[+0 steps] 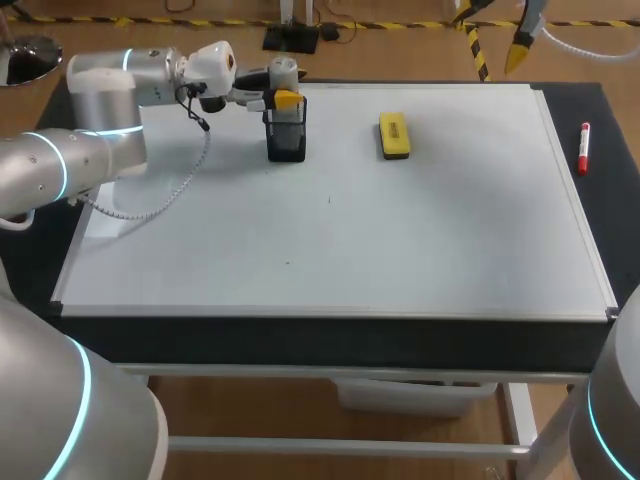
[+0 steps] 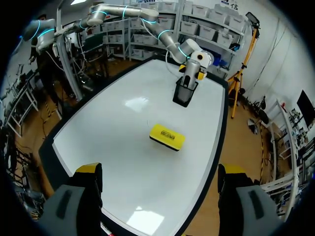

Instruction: Pick up the inspection probe, press it on each red-marked spot on the whiteboard one by one, put down the probe, pick up the eraser, and wipe off all the red marks.

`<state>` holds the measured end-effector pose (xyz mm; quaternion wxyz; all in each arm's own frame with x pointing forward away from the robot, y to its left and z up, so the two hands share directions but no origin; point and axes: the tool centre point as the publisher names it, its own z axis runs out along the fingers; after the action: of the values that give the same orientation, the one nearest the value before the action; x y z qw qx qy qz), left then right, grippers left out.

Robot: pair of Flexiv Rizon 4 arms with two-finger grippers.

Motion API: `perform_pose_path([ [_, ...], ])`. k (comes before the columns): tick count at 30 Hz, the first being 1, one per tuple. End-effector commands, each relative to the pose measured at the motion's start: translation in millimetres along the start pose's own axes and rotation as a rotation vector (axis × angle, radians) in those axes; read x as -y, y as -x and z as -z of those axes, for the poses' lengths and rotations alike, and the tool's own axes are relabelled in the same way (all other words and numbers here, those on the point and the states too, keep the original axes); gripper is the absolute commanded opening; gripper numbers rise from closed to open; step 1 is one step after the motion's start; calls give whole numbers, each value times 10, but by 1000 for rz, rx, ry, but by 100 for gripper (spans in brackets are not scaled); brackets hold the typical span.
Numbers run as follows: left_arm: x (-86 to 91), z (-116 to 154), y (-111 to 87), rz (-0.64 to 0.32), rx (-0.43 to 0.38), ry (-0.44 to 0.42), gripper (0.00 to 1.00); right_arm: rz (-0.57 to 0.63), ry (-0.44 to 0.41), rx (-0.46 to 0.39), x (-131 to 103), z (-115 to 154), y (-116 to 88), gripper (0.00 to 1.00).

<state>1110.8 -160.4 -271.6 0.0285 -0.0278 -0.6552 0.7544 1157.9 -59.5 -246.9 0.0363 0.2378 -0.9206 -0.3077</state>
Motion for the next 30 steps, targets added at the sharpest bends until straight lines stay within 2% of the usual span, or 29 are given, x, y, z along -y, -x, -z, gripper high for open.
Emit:
perform_pose_path([
  [1,-56,24,54,5,-18,-10,31,0,6,-43,39,36,52,100],
  [2,-57,25,54,6,-19,-11,46,0,6,-43,39,36,52,100],
  [3,-59,27,54,7,-20,-13,67,0,6,-43,39,36,52,100],
  [4,-61,31,56,8,-21,-14,76,0,6,-43,39,36,52,100],
  [5,-61,32,56,9,-22,-15,98,0,6,-43,39,36,52,100],
  [11,-27,77,44,5,-8,-6,100,0,6,-43,39,36,52,100],
  [14,15,137,28,11,28,32,100,0,6,-43,39,36,52,100],
  [20,110,254,-29,59,171,181,100,0,6,-43,39,36,52,100],
  [30,193,379,-161,121,345,389,100,0,6,-43,39,36,52,100],
])
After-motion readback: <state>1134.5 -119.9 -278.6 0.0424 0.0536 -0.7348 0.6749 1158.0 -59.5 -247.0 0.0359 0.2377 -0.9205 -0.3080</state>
